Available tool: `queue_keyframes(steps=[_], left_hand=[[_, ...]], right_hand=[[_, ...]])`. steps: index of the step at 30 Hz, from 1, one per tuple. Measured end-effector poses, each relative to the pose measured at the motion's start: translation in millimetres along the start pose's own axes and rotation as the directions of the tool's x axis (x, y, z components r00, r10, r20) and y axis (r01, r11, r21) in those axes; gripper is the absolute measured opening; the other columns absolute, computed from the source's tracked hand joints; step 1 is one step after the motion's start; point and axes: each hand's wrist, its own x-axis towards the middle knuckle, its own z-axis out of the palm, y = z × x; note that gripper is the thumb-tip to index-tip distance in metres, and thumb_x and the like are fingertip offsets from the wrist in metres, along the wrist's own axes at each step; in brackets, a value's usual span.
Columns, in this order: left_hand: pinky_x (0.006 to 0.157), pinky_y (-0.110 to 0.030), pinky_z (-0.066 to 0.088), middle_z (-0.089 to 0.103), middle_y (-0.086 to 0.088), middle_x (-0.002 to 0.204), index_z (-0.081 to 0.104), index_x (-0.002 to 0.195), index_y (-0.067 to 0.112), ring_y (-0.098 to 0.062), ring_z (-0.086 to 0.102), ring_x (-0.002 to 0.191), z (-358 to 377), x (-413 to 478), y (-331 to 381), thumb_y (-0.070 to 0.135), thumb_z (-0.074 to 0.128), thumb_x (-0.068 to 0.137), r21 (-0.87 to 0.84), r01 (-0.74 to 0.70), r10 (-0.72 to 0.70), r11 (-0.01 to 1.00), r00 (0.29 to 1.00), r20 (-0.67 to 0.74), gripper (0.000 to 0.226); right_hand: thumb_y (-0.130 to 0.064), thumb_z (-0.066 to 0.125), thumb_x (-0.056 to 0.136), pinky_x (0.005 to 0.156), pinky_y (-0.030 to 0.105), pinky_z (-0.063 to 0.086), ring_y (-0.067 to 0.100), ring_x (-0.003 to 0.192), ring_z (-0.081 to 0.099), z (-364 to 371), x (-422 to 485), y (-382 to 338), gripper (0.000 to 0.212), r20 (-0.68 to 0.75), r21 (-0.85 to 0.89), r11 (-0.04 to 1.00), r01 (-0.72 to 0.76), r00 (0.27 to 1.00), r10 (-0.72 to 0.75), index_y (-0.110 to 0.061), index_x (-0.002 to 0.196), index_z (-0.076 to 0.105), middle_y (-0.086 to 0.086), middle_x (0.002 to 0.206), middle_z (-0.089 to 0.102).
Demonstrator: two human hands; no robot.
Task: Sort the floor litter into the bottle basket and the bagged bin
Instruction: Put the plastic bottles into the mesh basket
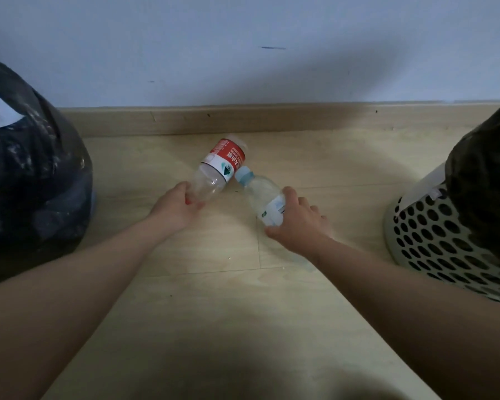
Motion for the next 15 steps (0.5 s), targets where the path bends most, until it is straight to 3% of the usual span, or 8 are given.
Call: queue_keyframes(steps=[3,8,11,13,15], left_hand=[[0.091,-0.033,0.041,0.057,-0.015,0.117,0.035,0.140,0.007,-0.031,0.054,0.114,2.9,-5.9,4.5,0.022,0.057,0.092,-0.045,0.038,-0.036,0.998,0.999,0.036,0.055],[0.068,-0.028,0.034,0.047,0.000,0.080,0.048,0.125,0.009,-0.021,0.045,0.080,-4.8,-35.2,22.2,0.021,0.054,0.092,-0.171,0.157,-0.140,0.973,0.985,0.104,0.035],[0.062,-0.027,0.033,0.052,-0.005,0.087,0.052,0.106,0.011,-0.022,0.046,0.078,-16.9,-66.4,37.6,0.027,0.051,0.093,-0.162,0.233,-0.211,0.959,0.968,0.139,0.020],[0.062,-0.027,0.035,0.055,-0.007,0.090,0.051,0.101,0.013,-0.024,0.049,0.077,-31.3,-95.3,47.3,0.030,0.051,0.093,-0.173,0.289,-0.257,0.942,0.948,0.186,0.019],[0.058,-0.027,0.036,0.056,-0.007,0.090,0.047,0.098,0.016,-0.024,0.052,0.077,-48.5,-127.1,54.9,0.031,0.050,0.092,-0.165,0.345,-0.305,0.924,0.925,0.228,0.016]], right_hand=[[-0.039,0.068,0.075,0.093,0.042,0.044,0.032,0.114,0.049,-9.9,3.2,-2.3,0.080,0.059,0.146,0.988,-0.053,0.997,0.044,-0.020,0.138,0.023,0.010,0.127,0.043],[-0.028,0.072,0.074,0.098,0.043,0.043,0.031,0.115,0.047,-40.5,-19.7,-6.8,0.082,0.146,0.406,0.896,-0.179,0.981,0.130,-0.016,0.140,0.025,0.011,0.128,0.038],[-0.022,0.076,0.071,0.093,0.044,0.048,0.029,0.109,0.052,-55.7,-43.9,-7.1,0.075,0.241,0.557,0.761,-0.332,0.942,0.234,-0.013,0.132,0.034,0.012,0.127,0.044],[-0.018,0.075,0.073,0.088,0.041,0.048,0.027,0.106,0.052,-69.5,-67.8,-12.1,0.070,0.316,0.624,0.648,-0.437,0.899,0.302,-0.012,0.130,0.036,0.011,0.125,0.047],[-0.015,0.072,0.075,0.083,0.037,0.043,0.025,0.102,0.050,-84.7,-92.9,-19.1,0.068,0.357,0.635,0.601,-0.486,0.874,0.330,-0.010,0.131,0.034,0.010,0.122,0.047]])
